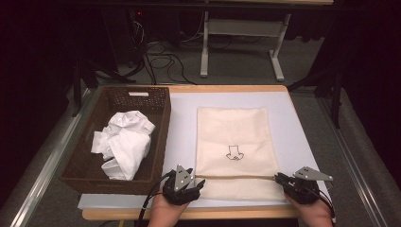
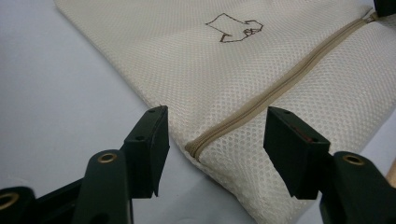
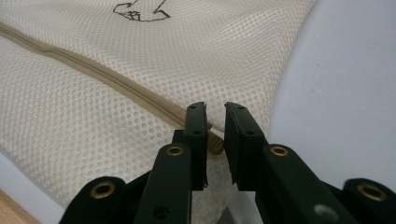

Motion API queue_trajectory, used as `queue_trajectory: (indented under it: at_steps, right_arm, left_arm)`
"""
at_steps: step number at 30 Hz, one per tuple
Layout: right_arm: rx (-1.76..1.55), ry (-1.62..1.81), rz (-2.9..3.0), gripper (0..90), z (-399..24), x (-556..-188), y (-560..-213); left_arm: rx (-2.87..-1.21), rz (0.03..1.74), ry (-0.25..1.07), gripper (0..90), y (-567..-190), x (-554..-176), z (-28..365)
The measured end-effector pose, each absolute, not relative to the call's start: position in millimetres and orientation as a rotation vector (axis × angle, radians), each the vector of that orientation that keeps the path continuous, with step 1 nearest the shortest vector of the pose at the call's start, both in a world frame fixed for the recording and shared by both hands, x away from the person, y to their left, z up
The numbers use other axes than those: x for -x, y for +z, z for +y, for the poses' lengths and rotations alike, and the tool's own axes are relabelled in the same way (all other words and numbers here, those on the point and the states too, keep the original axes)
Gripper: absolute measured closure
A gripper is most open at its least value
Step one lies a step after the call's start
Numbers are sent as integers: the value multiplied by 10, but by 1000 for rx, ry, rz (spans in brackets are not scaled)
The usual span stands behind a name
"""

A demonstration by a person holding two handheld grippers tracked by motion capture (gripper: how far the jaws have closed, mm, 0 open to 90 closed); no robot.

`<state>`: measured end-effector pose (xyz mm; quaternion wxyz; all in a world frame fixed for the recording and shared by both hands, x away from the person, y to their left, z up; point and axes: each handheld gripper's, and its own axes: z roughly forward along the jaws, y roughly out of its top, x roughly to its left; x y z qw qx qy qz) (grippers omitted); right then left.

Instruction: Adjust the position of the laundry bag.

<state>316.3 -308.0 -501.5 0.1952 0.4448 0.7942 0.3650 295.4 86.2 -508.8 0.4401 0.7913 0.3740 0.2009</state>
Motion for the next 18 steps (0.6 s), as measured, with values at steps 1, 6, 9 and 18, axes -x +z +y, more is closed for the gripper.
queue_trajectory:
  at_steps: [1,6,9,18]
  right_arm:
    - [-1247,1032,2222,819,-3071,-3155,-5011]
    - [-1209,1033,2224,878,-3038,-3120,-4986]
    - [-1194,1037,2232,892,-3021,-3112,-4983]
    - [-1154,1051,2259,886,-2913,-3105,-4987]
  left_arm:
    - [-1965,928,500,409,-5087,-2953,862]
    - [-1977,922,501,409,-5091,-2953,854]
    - [-1977,919,506,409,-5089,-2950,848]
    - [-1979,917,506,409,-5090,-2954,847]
